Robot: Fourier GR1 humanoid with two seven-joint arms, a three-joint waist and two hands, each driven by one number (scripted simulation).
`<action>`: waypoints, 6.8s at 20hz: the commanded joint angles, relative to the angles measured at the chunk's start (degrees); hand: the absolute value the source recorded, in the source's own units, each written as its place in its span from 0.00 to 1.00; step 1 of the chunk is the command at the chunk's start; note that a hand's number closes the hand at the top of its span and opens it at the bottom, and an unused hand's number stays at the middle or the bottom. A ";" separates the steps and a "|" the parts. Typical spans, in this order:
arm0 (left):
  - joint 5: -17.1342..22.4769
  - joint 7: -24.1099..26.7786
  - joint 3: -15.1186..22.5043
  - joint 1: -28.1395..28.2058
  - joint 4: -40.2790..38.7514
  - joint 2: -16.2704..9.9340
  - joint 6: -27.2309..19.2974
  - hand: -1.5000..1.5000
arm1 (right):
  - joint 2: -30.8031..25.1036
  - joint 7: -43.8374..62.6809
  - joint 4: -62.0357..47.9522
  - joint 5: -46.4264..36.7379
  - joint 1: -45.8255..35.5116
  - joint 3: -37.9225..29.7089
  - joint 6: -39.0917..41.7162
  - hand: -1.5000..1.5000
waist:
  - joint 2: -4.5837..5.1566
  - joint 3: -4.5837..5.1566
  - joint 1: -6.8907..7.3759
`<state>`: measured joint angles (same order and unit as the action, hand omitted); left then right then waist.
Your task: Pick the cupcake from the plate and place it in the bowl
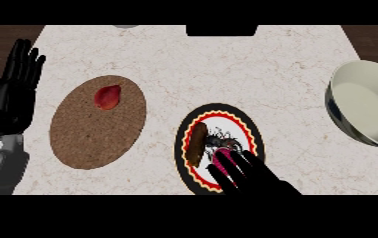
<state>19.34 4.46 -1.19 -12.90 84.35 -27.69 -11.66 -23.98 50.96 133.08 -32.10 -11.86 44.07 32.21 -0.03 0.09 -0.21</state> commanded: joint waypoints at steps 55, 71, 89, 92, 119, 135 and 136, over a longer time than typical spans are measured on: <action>-9.51 -0.52 -12.99 -2.72 -4.50 7.22 12.60 0.50 | 15.20 -36.71 -44.49 -25.91 3.97 -15.09 -6.18 0.00 | 0.04 -0.08 0.11; -10.55 -4.47 -14.17 -0.23 0.91 8.53 9.31 0.50 | -3.78 -52.02 -48.97 -24.98 12.04 -33.35 -21.34 1.00 | -0.29 -0.26 -4.70; -9.68 -4.27 -14.94 2.02 2.55 8.80 9.67 0.50 | -39.21 -88.42 -83.40 0.72 16.55 -79.91 -21.52 1.00 | -0.62 -0.65 -4.60; -10.50 -3.23 -14.30 1.55 2.35 9.14 9.45 0.50 | -42.82 -97.46 -89.49 3.44 16.64 -84.36 -21.08 1.00 | -0.29 -0.64 -3.50; -11.42 -4.34 -10.85 -1.65 2.23 9.97 11.48 0.50 | -49.86 -90.49 -92.06 16.27 -4.76 -70.35 4.02 1.00 | 0.23 -0.09 2.16; -13.17 -4.78 -10.45 -1.50 2.88 12.04 9.02 0.50 | -27.52 -71.92 -90.54 5.14 -14.54 -56.56 -15.12 1.00 | 0.23 -0.14 1.42; -11.74 -4.00 -12.40 -5.39 -2.55 9.48 11.38 0.50 | -26.95 -74.55 -93.59 4.04 -12.41 -56.95 -18.16 1.00 | 0.42 -0.15 0.97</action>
<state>7.25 0.92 -12.81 -15.83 84.22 -17.12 -0.89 -54.59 -25.04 44.55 -25.01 -23.71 -13.83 19.45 0.21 -0.01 0.85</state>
